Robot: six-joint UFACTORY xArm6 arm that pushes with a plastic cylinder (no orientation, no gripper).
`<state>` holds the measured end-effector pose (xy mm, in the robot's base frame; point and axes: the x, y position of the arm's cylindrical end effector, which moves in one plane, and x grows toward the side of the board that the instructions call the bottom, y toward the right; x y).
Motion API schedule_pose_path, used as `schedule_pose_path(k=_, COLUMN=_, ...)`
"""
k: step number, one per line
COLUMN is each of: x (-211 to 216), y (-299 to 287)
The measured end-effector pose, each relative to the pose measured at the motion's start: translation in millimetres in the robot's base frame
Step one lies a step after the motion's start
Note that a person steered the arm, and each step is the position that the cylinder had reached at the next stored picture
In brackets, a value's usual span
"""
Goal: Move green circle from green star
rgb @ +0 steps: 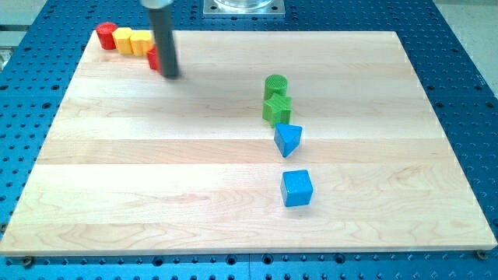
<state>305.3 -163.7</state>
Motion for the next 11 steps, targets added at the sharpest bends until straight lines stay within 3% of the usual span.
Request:
schedule_pose_path(k=3, x=-9.3, y=11.9)
schedule_pose_path(k=5, x=-18.6, y=235.9)
schedule_pose_path(k=6, x=25.0, y=304.8)
schedule_pose_path(k=7, x=59.6, y=243.5)
schedule_pose_path(k=9, x=59.4, y=53.8)
schedule_pose_path(k=10, x=66.1, y=4.1)
schedule_pose_path(k=11, x=69.2, y=31.2)
